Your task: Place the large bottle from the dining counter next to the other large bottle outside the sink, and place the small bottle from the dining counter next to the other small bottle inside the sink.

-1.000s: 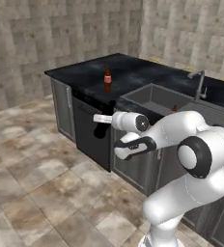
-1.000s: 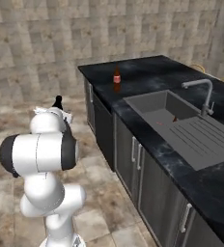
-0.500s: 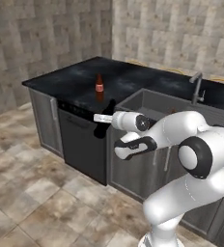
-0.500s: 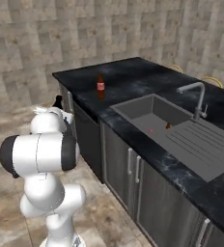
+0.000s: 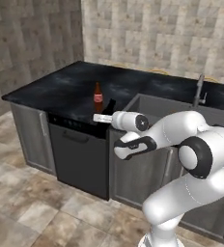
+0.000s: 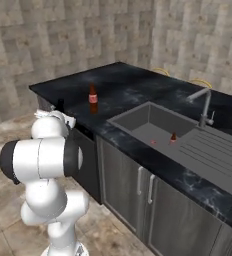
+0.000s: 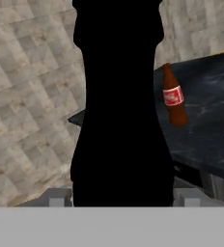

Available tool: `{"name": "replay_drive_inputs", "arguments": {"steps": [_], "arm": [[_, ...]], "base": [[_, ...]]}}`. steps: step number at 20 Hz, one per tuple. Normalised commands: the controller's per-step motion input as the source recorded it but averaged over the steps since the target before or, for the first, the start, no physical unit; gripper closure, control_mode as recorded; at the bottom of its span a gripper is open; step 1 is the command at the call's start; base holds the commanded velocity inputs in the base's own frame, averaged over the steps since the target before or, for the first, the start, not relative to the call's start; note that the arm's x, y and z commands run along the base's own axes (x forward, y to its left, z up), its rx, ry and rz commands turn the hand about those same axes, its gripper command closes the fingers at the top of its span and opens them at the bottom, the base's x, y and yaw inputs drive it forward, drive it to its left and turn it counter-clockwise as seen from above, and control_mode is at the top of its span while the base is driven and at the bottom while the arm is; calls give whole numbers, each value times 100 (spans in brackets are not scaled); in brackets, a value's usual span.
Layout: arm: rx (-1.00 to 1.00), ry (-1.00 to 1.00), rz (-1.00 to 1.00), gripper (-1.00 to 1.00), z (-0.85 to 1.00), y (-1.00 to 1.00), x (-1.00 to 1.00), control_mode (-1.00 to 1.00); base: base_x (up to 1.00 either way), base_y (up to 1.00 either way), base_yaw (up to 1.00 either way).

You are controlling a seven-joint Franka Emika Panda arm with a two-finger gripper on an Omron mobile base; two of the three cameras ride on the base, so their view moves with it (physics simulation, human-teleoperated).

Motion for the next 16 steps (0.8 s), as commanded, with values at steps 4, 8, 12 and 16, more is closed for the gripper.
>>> {"name": "replay_drive_inputs", "arguments": {"steps": [4, 8, 12, 16], "arm": [[0, 0, 0, 100, 0, 0, 0, 100], [0, 0, 0, 100, 0, 0, 0, 100], [0, 0, 0, 100, 0, 0, 0, 100], [0, 0, 0, 100, 0, 0, 0, 100]], "base": [[10, 70, -36], [3, 64, -33], [4, 58, -28], [4, 42, -18]]}}
